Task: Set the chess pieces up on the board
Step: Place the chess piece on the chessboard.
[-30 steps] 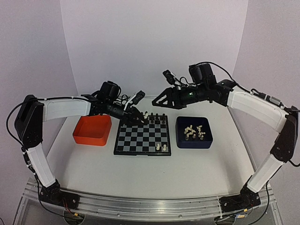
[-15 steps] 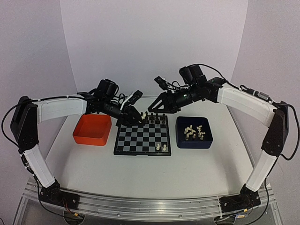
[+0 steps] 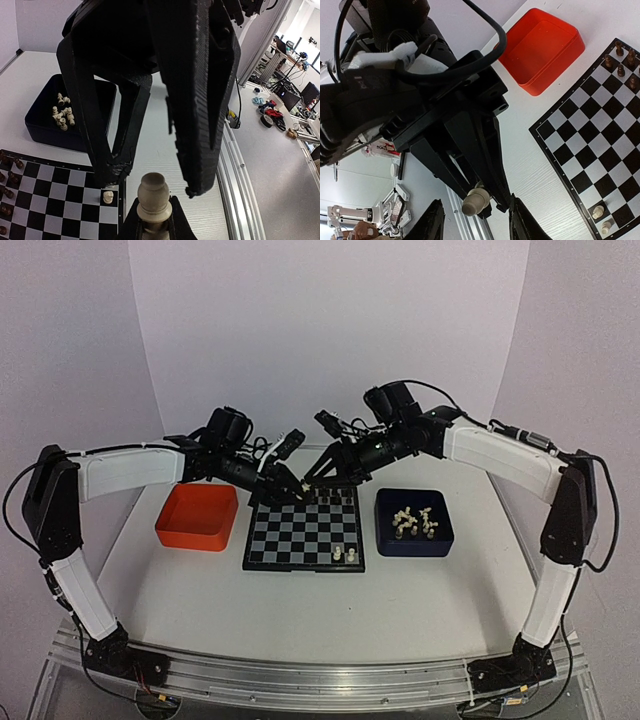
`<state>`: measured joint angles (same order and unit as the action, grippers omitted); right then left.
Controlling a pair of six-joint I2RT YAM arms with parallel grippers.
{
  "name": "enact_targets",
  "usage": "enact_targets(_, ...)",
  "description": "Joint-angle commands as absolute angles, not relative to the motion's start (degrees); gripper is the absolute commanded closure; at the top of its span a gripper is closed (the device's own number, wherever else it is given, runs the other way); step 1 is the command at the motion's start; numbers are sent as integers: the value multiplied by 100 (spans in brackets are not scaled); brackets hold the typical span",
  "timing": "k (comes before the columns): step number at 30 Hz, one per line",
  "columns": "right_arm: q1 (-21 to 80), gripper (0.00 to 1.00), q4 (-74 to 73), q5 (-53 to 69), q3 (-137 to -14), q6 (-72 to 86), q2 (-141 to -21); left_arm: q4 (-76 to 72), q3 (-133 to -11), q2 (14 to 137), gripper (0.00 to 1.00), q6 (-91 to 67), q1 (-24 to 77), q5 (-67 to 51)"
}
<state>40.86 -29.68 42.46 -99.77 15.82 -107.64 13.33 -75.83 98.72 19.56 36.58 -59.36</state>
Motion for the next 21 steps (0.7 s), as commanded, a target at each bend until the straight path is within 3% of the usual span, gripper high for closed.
enact_targets(1, 4123, 61, -2975, 4495, -10208, 1581, -10845, 1124, -7896, 9757, 100, 1855, 3647, -5894)
enact_targets(12, 4146, 75, -2979, 4539, -10393, 1694, -11053, 1130, -7994, 9871, 100, 1808, 3647, -5911)
enact_targets(19, 4153, 99, -2972, 4407, -10259, 1555, -10907, 1192, -8024, 9916, 100, 1782, 3647, -5872)
enact_targets(21, 4157, 100, -2971, 4317, -10201, 1493, -10846, 1199, -8024, 9908, 97, 1748, 3647, -5789)
